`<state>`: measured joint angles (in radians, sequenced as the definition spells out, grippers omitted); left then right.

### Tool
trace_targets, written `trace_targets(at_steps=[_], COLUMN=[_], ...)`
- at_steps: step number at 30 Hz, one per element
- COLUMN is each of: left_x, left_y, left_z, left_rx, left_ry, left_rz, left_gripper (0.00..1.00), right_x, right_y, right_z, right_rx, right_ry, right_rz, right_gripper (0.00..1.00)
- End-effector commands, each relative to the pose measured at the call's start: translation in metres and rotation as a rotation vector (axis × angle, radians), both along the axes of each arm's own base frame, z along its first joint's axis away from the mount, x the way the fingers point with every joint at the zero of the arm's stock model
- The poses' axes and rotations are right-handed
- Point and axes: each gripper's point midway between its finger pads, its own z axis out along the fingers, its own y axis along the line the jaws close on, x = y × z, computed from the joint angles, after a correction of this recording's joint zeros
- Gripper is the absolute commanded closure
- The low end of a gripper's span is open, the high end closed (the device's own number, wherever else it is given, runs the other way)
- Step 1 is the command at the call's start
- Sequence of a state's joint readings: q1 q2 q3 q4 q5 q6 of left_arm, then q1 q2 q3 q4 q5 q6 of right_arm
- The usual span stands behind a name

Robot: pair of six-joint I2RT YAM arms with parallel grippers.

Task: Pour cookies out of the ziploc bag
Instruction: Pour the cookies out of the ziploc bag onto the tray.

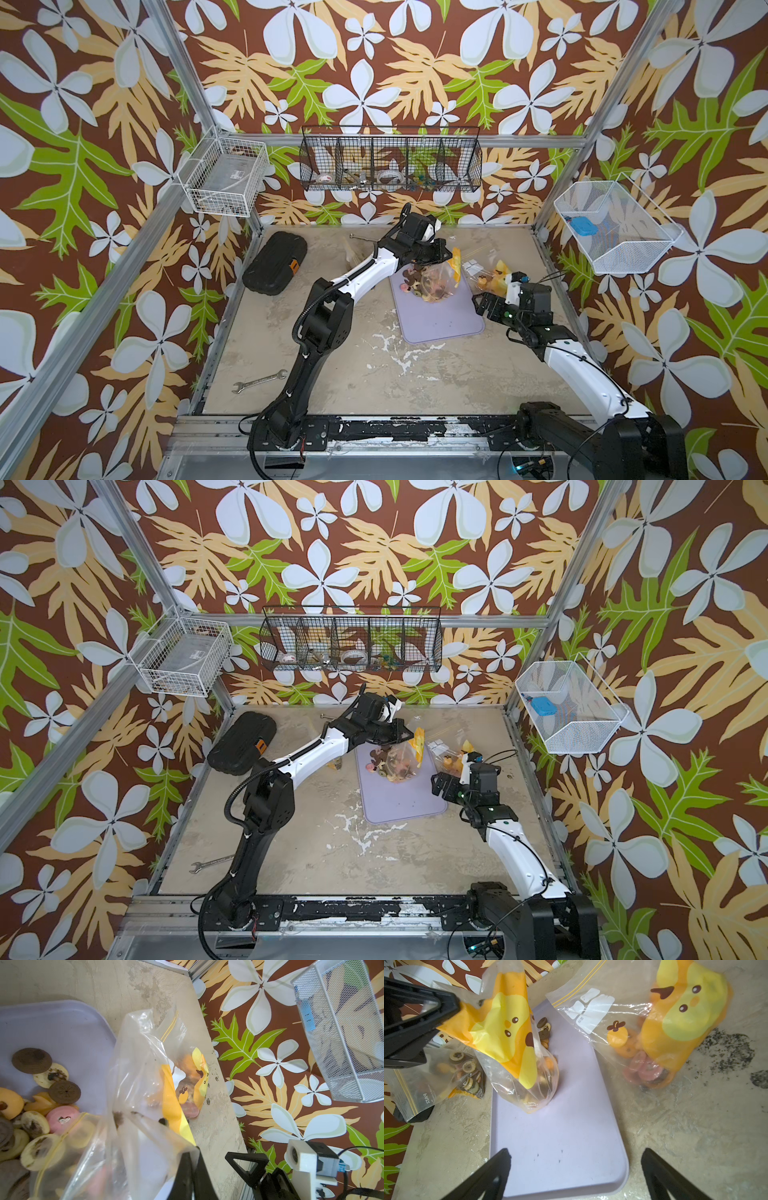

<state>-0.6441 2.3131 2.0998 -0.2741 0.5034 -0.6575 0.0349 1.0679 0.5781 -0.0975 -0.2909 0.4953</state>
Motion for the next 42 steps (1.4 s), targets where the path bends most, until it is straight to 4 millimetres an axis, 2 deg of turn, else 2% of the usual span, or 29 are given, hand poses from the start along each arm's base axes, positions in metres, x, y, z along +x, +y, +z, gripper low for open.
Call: trace_targets(at_steps=[1,5,7,14,15,17,22,24,26,27,32,34,36,40,42], left_x=[0.001,-0.001,-0.007,-0.033,-0.035,-0.035,-0.036,-0.038,-0.040,-0.041,-0.046,-0.050,-0.052,-0.053,-0.054], left_y=[-0.001,0.001,0.004,0.021,0.025,0.035,0.056,0.060,0.059,0.058,0.055,0.059,0.064,0.066,0.065], left_z=[-0.002,-0.003,0.003,0.045,0.045,0.028,-0.038,-0.054,-0.059,-0.055,0.003,0.016,0.010,-0.042,-0.057], left_rx=[-0.008,-0.008,-0.011,-0.072,-0.066,-0.027,0.010,0.036,0.036,0.026,-0.040,-0.048,-0.036,0.017,0.028], left_ry=[0.016,0.024,0.025,-0.014,-0.022,-0.024,0.075,0.086,0.101,0.103,0.039,0.019,0.011,0.083,0.105], left_rz=[-0.004,-0.006,-0.009,-0.003,0.003,0.022,0.041,0.045,0.036,0.029,0.023,0.036,0.054,0.047,0.041], left_gripper=[1.00,1.00,1.00,1.00,1.00,1.00,1.00,1.00,1.00,1.00,1.00,1.00,1.00,1.00,1.00], right_x=[-0.002,-0.004,-0.005,-0.004,-0.004,-0.004,-0.006,-0.007,-0.007,-0.006,-0.004,-0.004,-0.004,-0.005,-0.005], right_y=[-0.001,-0.003,-0.003,-0.004,-0.004,-0.005,-0.005,-0.006,-0.007,-0.007,-0.007,-0.007,-0.006,-0.003,-0.003], right_z=[0.001,0.002,0.001,-0.001,-0.001,-0.003,-0.004,-0.003,-0.002,-0.002,-0.001,-0.002,-0.004,-0.006,-0.006], right_rx=[-0.007,-0.012,-0.011,-0.005,-0.005,-0.003,-0.006,-0.011,-0.016,-0.018,-0.015,-0.012,-0.012,0.003,0.003], right_ry=[0.001,-0.005,-0.001,0.001,0.003,0.007,0.009,0.006,0.002,0.002,0.003,0.004,0.008,0.012,0.012], right_rz=[0.005,0.002,0.000,-0.004,-0.007,-0.009,-0.010,-0.013,-0.015,-0.015,-0.015,-0.015,-0.012,-0.002,-0.002], right_gripper=[0.00,0.00,0.00,0.00,0.00,0.00,0.00,0.00,0.00,0.00,0.00,0.00,0.00,0.00,0.00])
